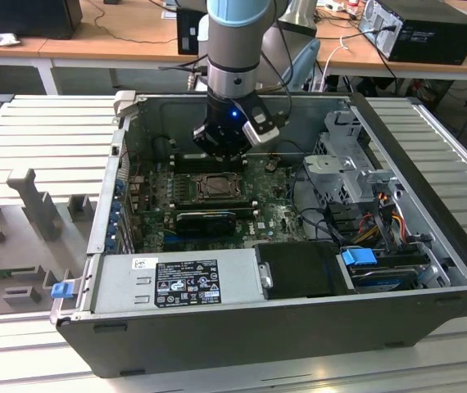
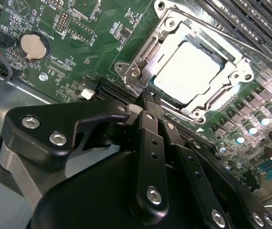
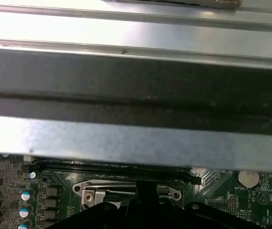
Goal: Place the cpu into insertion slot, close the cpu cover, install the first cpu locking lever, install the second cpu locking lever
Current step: 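Install the second cpu locking lever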
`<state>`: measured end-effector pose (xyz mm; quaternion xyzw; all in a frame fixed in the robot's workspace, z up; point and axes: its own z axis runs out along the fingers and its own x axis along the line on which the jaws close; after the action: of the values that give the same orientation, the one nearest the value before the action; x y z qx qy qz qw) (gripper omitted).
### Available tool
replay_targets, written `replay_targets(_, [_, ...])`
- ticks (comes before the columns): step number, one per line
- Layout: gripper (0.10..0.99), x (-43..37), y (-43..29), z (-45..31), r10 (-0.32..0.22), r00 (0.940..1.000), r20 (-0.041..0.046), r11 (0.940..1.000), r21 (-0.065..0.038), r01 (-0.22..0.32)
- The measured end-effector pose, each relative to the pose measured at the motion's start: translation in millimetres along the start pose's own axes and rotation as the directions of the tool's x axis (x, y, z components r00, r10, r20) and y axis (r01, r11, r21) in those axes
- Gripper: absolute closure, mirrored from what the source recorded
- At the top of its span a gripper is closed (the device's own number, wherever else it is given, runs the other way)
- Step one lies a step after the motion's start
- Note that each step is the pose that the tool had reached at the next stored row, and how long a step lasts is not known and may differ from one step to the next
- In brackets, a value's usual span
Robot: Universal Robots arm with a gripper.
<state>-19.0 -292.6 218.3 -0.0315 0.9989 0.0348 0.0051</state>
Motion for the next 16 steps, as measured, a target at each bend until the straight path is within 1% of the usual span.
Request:
replay_targets(1, [0.980, 0.0, 0.1, -1.4, 0.000, 1.0000, 0.0000, 1.0000, 0.000, 0.000])
replay_targets(7, [0.980, -0.2, 1.1, -16.0, 0.000, 1.0000, 0.0000, 1.0000, 0.000, 0.000])
replay_targets(9, [0.980, -0.4, 2.0, -29.8, 0.000, 1.0000, -0.0001, 1.0000, 0.001, 0.000])
replay_targets(14, [0.980, 0.3, -8.6, -30.8, 0.000, 1.0000, -0.0001, 1.0000, 0.001, 0.000])
replay_targets(15, [0.980, 0.5, -12.0, -30.9, 0.000, 1.0000, -0.0001, 1.0000, 0.002, 0.000])
replay_targets(16, [0.980, 0.8, -17.3, -31.1, 0.000, 1.0000, -0.0003, 1.0000, 0.002, 0.000])
